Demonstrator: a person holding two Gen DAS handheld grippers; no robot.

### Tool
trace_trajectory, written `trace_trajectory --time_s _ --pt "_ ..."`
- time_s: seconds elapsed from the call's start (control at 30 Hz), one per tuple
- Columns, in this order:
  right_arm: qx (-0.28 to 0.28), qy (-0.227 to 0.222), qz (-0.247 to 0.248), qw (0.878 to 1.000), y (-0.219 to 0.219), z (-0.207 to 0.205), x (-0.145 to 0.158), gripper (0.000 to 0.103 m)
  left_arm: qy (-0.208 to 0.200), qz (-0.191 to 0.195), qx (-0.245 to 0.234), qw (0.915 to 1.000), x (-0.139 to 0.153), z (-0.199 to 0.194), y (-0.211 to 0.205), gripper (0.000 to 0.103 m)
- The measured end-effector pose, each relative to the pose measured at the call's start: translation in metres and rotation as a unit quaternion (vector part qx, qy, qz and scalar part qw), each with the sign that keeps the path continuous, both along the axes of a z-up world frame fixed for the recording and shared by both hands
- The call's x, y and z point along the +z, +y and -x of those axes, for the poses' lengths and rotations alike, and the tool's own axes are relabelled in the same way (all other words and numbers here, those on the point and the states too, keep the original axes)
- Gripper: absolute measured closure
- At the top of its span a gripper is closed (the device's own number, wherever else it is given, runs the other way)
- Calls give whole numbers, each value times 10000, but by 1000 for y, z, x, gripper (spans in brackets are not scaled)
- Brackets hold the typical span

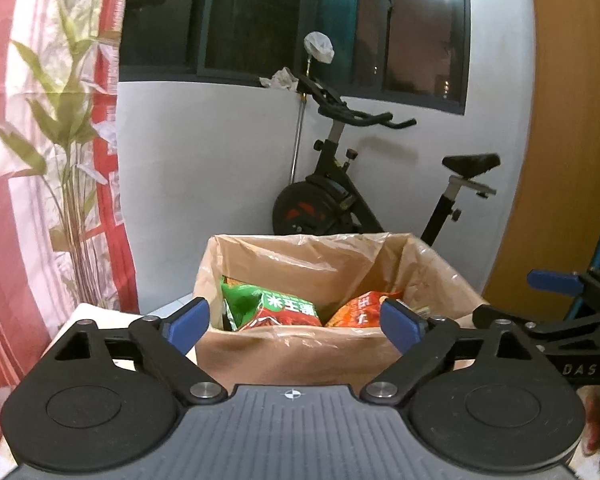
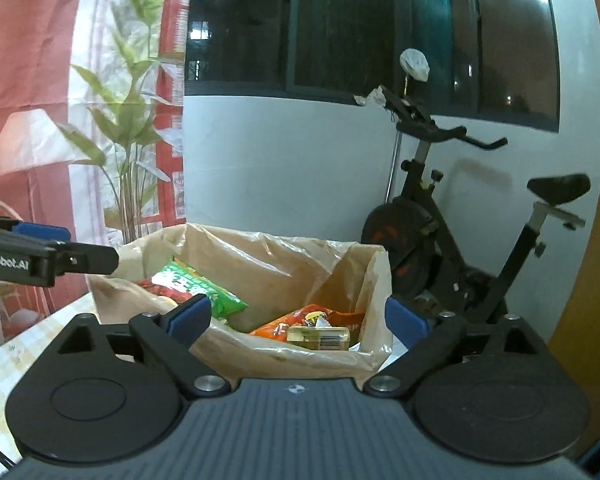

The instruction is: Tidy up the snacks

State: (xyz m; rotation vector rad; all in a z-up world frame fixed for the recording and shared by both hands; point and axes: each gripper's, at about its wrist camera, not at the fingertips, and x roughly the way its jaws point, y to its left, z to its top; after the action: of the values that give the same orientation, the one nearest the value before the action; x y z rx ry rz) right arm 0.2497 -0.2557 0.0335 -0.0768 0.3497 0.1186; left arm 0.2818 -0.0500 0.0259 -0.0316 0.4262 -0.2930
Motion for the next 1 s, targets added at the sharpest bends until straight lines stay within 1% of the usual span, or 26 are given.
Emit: trace_trajectory --time_s 0.07,0.17,0.27,0.37,0.43,0.63,1.0 --pt "-27 -17 -14 10000 5 11 6 4 -59 38 114 9999 4 12 3 8" --pt "-12 -99 -26 9999 12 29 9 2 -234 -73 471 9986 9 28 8 8" --pt "-82 -74 -137 9998 14 44 11 2 -279 -139 669 9973 12 39 12 8" --pt "-131 -2 -259 9996 12 51 12 2 -220 -133 684 9973 12 45 14 8" --pt "-203 12 -266 9994 10 55 13 2 -189 -211 706 9971 12 47 12 8" --pt "-302 -16 -267 9992 6 59 16 2 -268 -398 744 9961 13 54 8 8" --pt "-324 -65 -286 9990 4 62 18 2 -282 -243 729 9966 15 59 13 8"
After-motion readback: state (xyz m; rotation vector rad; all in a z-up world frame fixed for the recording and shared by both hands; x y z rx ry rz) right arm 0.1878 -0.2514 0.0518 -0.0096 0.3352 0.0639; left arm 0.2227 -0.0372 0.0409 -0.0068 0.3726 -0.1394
